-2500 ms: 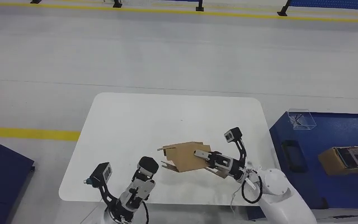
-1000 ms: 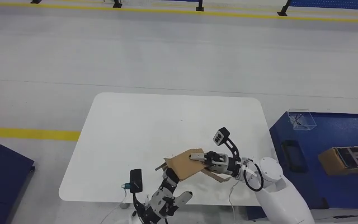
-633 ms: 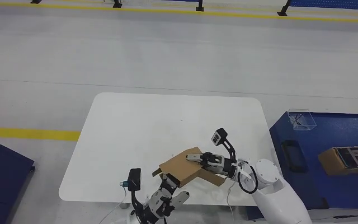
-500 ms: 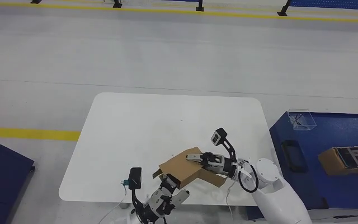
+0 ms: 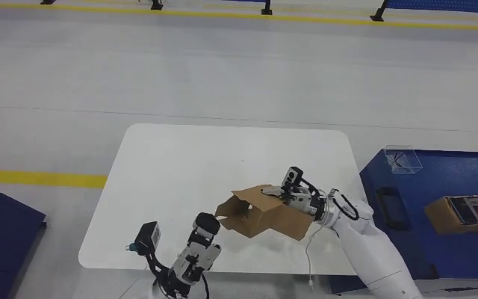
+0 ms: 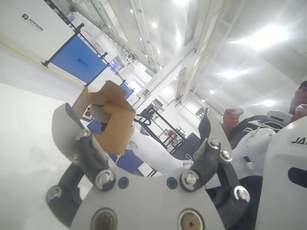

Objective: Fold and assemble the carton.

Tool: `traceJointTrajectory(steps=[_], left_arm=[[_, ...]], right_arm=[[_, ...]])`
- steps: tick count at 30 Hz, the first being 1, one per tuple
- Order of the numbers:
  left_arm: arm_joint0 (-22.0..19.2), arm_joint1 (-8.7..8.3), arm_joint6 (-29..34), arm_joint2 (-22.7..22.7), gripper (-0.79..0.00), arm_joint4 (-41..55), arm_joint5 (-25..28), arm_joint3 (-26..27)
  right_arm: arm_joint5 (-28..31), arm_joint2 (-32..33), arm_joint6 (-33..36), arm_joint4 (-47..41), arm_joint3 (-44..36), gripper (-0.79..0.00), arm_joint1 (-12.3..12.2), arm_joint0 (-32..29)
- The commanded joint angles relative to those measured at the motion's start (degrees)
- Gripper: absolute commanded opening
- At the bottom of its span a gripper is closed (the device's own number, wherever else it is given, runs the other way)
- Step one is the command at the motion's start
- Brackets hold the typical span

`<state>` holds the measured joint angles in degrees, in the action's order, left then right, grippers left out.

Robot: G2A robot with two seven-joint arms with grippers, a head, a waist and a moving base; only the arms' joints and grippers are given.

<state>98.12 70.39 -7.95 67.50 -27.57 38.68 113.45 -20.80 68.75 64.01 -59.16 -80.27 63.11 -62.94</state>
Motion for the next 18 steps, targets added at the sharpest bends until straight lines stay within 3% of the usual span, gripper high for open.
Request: traceJointTrajectory(steps=[1, 11, 18], left_arm=[[-0.5, 0.06, -1.5, 1.5, 0.0, -4.2, -3.9, -0.2], [-3.4, 0.56, 1.9, -2.5, 0.0, -12.1, -8.8, -3.7], [-4.7, 1.07, -0.8, -4.2, 0.0, -12.6, -10.5, -5.1]], right_arm=[[-1.9, -0.3, 1.1, -1.9, 1.2, -0.785, 0.1, 0.9], [-3.3, -1.7, 3.9, -3.7, 3.8, -0.785, 0.6, 3.0], [-5.6, -2.2, 8.1, -6.3, 5.7, -0.785, 0.8, 3.8]])
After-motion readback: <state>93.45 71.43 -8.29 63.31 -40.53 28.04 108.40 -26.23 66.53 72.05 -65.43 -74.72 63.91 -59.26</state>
